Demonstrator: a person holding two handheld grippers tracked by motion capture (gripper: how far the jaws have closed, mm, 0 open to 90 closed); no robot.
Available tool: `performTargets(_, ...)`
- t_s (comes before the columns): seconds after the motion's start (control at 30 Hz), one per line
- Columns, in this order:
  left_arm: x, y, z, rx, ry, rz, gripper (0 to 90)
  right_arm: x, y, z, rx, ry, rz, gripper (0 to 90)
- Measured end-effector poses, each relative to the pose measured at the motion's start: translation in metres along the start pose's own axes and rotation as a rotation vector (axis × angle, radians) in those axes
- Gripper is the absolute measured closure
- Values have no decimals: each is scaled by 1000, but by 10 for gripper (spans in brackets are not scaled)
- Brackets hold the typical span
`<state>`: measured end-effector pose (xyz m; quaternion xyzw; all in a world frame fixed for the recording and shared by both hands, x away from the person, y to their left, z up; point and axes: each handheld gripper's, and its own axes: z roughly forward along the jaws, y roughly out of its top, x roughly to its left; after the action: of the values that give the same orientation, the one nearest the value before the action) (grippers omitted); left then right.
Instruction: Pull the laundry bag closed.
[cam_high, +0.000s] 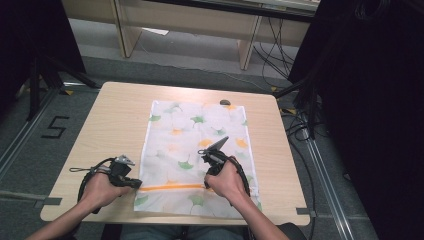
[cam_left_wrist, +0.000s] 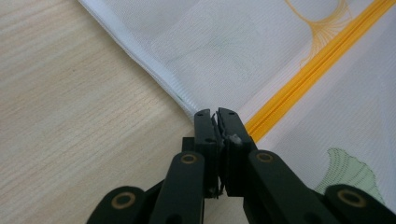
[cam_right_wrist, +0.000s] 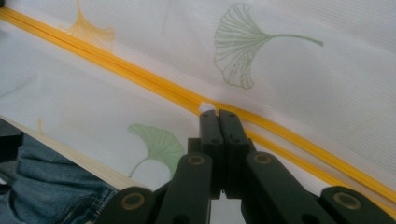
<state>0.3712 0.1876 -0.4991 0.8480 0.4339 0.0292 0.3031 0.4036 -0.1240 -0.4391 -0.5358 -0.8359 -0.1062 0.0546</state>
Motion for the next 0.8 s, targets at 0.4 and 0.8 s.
performTargets(0.4,0,0,0,0,0,1,870,-4,-3,-1,10,5,36,900)
performTargets(0.8,0,0,0,0,-1,0,870,-9,-6,-3,-9,-2,48,900)
